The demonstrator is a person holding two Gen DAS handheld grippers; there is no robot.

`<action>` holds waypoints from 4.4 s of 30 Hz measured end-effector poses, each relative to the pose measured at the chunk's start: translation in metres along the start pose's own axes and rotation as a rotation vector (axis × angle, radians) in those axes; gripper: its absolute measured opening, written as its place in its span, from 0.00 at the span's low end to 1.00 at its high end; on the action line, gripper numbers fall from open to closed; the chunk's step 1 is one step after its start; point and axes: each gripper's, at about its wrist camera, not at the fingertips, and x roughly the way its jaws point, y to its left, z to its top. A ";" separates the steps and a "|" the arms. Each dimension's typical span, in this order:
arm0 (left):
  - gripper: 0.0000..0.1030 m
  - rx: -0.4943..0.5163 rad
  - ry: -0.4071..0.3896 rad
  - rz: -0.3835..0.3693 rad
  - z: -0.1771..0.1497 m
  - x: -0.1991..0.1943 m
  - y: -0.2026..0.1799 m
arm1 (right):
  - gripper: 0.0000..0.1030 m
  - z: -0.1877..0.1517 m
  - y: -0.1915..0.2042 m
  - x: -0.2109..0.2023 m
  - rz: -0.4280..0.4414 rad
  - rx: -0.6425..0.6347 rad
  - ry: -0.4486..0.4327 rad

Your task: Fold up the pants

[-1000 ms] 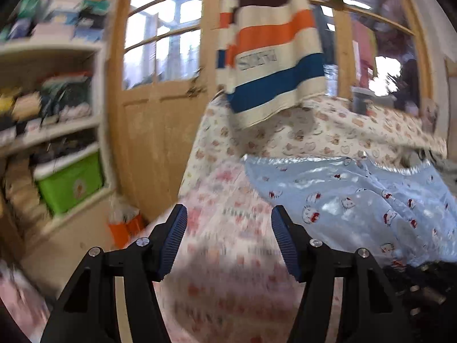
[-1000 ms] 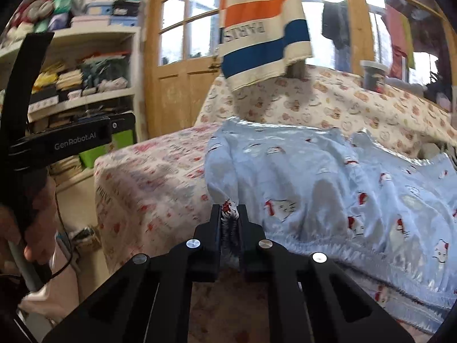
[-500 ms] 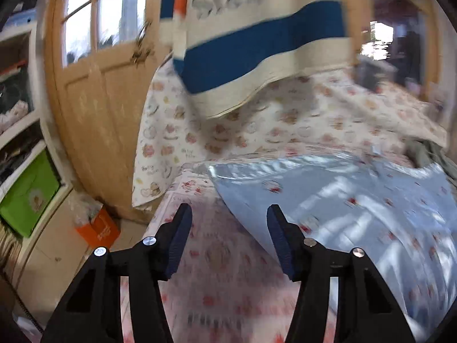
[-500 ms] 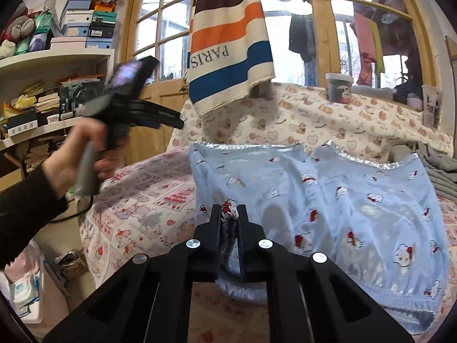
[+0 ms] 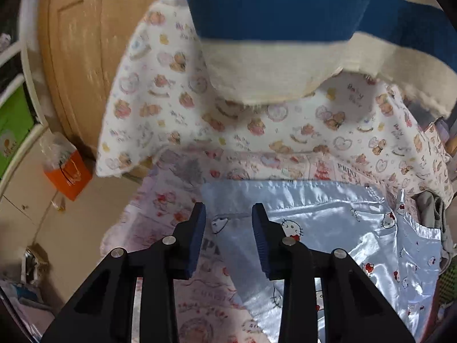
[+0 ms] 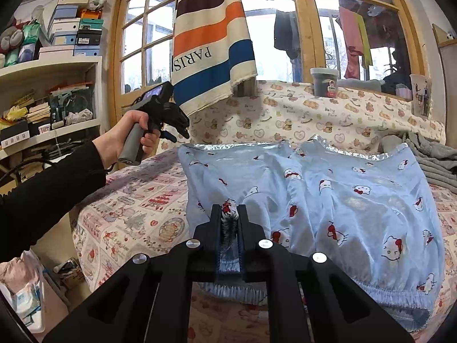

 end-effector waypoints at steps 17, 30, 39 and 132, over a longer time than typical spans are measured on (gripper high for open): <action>0.02 0.037 -0.046 -0.068 0.015 -0.007 -0.035 | 0.09 -0.002 -0.006 -0.009 -0.026 -0.022 -0.020; 0.02 0.251 -0.186 -0.207 0.037 -0.074 -0.224 | 0.09 -0.005 -0.054 -0.062 -0.127 0.089 -0.159; 0.02 0.384 -0.150 -0.387 -0.005 -0.073 -0.387 | 0.09 -0.020 -0.088 -0.094 -0.177 0.124 -0.171; 0.05 0.484 -0.134 -0.199 -0.010 0.021 -0.291 | 0.03 0.162 -0.394 0.200 -0.068 0.375 0.309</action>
